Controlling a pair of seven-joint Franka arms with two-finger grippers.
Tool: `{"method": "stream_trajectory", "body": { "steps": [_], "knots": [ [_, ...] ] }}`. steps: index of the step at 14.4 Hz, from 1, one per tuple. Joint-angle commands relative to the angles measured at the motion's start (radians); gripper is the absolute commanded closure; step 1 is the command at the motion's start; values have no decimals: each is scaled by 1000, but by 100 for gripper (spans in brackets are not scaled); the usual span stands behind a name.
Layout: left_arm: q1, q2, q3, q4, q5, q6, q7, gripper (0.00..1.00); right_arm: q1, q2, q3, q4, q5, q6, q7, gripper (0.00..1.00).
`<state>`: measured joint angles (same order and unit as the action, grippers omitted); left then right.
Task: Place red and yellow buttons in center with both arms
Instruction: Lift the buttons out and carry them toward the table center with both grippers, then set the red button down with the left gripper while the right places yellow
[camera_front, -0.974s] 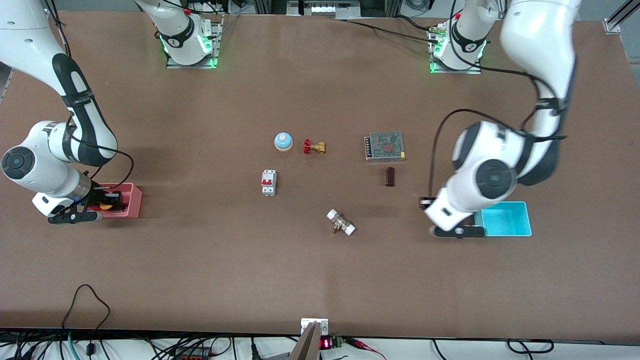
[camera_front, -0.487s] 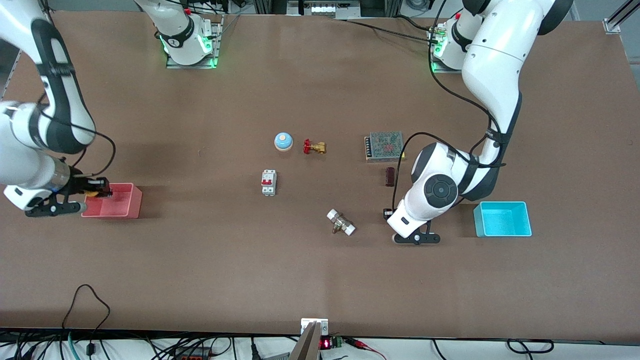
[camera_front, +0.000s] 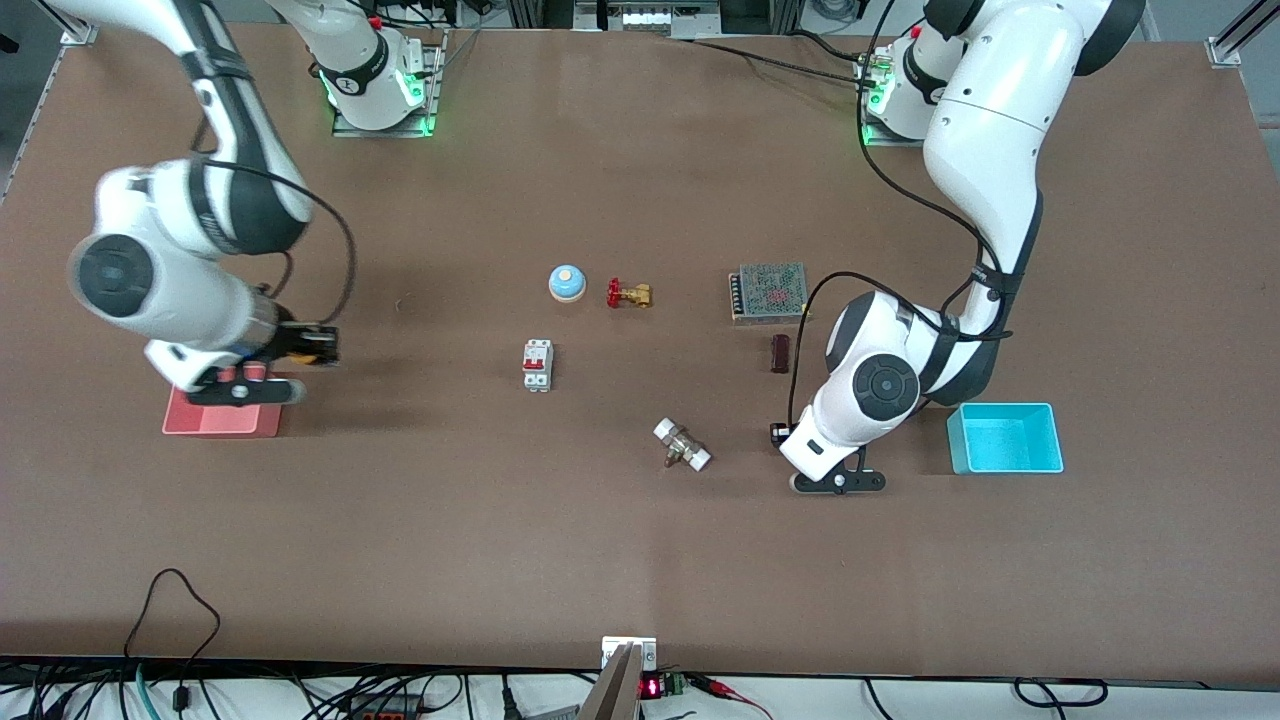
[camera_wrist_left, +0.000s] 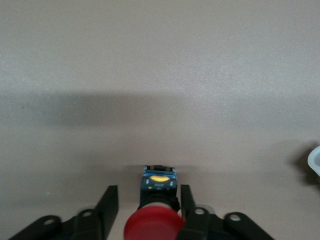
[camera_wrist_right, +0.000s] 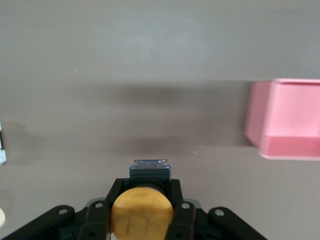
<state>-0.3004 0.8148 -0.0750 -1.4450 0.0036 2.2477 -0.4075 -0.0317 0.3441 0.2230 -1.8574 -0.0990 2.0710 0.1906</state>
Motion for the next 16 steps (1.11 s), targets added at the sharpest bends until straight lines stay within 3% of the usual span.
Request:
{"method": "stream_trajectory", "body": {
  "steps": [1, 5, 8, 10, 12, 14, 16],
  "knots": [
    [-5, 7, 9, 14, -4, 1, -7, 0, 30, 78, -8, -20, -11, 107, 45, 78],
    [-32, -9, 3, 18, -5, -11, -46, 0, 68, 188, -8, -23, -74, 231, 104, 77],
    [-34, -106, 6, 26, -2, -111, -39, 0, 68, 217, -8, -22, -99, 262, 110, 75],
    [-26, -149, 11, 28, -2, -114, -28, 0, 68, 223, -8, -22, -99, 262, 110, 62],
    [12, -199, 12, 28, -1, -141, 30, 0, 67, 228, -8, -20, -99, 262, 110, 39],
    [68, -262, 15, 29, -1, -187, 148, 0, 65, 227, -8, -19, -99, 262, 110, 24],
    [144, -331, 15, 32, 7, -267, 296, 0, 62, 224, -8, -17, -96, 261, 113, 4]
  ]
}}
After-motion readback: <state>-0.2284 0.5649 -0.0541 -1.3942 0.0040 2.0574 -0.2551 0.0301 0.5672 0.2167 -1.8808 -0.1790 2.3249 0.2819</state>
